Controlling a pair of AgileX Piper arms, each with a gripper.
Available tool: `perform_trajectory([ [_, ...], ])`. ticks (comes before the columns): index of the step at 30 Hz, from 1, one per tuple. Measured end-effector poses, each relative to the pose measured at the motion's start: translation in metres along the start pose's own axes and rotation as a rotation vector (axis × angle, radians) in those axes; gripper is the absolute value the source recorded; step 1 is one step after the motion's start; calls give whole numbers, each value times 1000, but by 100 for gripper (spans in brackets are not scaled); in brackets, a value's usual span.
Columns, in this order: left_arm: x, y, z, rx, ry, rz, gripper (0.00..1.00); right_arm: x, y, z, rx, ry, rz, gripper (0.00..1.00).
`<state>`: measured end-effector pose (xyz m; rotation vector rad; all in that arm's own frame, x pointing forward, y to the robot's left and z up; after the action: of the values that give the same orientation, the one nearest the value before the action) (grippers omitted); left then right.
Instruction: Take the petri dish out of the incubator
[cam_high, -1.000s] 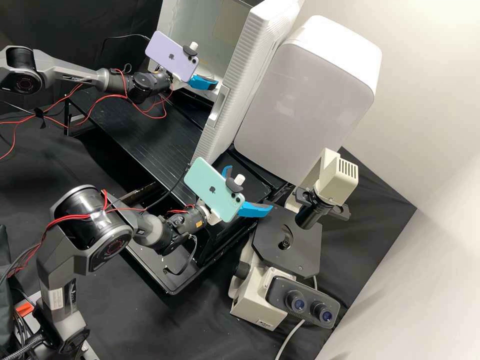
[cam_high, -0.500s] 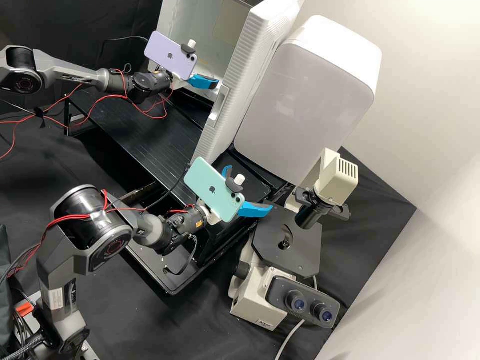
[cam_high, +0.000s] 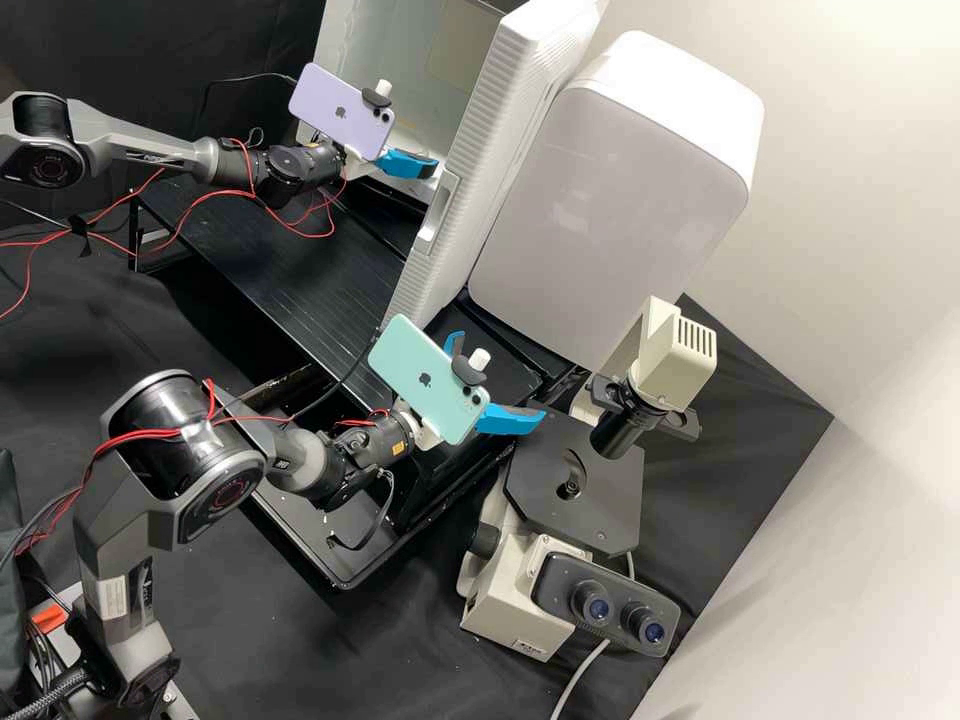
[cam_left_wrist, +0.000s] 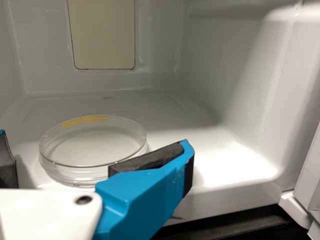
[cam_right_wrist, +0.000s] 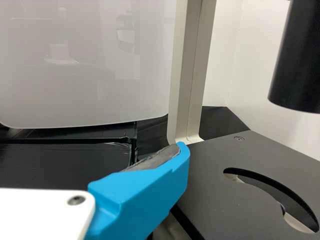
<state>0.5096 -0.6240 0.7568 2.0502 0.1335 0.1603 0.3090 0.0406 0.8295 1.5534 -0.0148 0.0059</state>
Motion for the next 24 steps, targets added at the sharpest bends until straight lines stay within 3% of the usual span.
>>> perform_trajectory([
  [6,0,0,0,-5,-1,2,0,0,0,0,0,0,0,100],
  [11,0,0,0,32,-11,15,0,0,0,0,0,0,0,100],
  [24,0,0,0,32,-12,16,0,0,0,0,0,0,0,100],
])
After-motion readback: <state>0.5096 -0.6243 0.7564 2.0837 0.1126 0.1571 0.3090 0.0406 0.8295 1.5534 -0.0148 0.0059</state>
